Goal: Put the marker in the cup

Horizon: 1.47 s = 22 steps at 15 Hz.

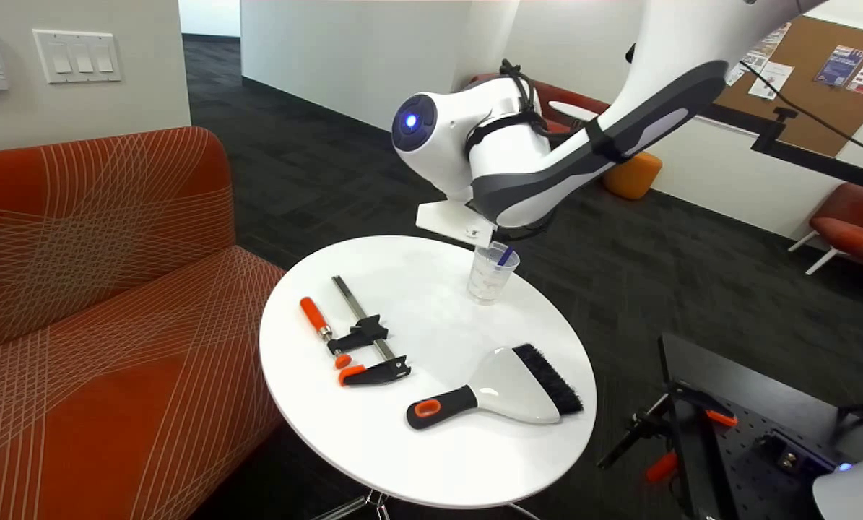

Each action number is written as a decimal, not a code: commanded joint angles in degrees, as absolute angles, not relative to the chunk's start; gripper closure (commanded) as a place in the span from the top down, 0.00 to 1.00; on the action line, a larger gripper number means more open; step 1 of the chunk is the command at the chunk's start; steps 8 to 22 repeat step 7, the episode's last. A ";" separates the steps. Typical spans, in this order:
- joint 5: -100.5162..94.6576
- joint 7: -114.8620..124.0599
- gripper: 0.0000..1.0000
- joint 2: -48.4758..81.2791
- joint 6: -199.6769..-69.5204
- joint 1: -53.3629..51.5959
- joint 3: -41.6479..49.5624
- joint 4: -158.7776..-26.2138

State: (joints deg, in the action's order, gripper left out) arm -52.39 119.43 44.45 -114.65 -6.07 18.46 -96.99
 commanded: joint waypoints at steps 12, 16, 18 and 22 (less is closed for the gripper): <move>-55.06 119.97 1.00 39.50 -113.48 -2.96 15.67 -97.85; -55.06 119.97 1.00 39.50 -113.48 -2.96 15.67 -97.85; -55.06 119.97 1.00 39.50 -113.48 -2.96 15.67 -97.85; -55.06 119.97 1.00 39.50 -113.48 -2.96 15.67 -97.85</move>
